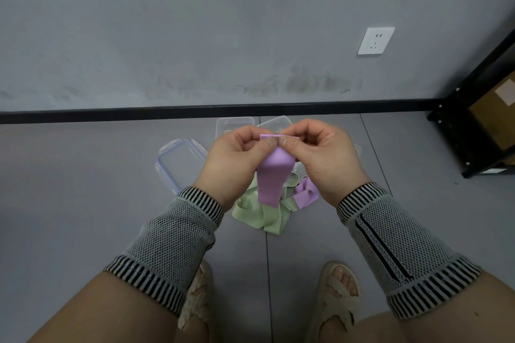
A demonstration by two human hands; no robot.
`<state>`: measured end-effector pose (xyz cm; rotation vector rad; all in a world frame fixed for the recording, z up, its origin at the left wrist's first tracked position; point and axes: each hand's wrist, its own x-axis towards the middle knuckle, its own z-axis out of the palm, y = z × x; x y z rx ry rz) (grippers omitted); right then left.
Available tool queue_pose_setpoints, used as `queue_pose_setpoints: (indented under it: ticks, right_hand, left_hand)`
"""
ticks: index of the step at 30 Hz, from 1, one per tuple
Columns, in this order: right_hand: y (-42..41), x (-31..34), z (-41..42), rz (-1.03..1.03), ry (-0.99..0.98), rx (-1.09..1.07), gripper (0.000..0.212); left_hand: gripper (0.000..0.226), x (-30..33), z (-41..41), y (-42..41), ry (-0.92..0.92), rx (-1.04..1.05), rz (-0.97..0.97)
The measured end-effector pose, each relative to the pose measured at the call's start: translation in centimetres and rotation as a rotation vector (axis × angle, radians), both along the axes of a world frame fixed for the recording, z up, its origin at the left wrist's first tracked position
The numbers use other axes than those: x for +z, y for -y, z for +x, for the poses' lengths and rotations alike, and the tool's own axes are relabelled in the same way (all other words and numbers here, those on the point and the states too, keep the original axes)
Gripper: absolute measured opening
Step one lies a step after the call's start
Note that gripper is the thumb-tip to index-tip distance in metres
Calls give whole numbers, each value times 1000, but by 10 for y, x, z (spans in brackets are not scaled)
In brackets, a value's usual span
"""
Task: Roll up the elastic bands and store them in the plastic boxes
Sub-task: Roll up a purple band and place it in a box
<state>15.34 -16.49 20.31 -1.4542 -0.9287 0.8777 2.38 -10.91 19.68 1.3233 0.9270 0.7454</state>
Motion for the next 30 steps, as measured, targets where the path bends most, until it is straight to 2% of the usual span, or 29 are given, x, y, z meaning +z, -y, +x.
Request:
queue_pose_setpoints:
  ticks: [8,12,18,21,23,26,29,30]
  right_hand:
    - [1,2,-1,12,1,15,13]
    - [2,3,-2,33,13,24,19]
    - [3,4,-2,49,43,47,24]
    - [3,4,-2,67,69,77,29]
    - [3,5,-3,76,82,100,31]
    - [4,6,-4,96,150,125,35]
    - [5,1,-5,101,265,115,36]
    - [6,0,-5,105,291,110,37]
  left_hand:
    - [15,1,-1,-1,-19,-34,-5]
    - [12,3,-2,0,-53,-60,-21]
    - [8,5,-1,-1,-6,-44,-126]
    - [16,10,-1,0,23,-11,-203]
    - [9,11,-1,-1,28,16,-232]
    - [18,11,-2,-2,33,38,-274]
    - [14,10,-3,-1,52,48,-318]
    - [20,10,-4,-1,66,55,-327]
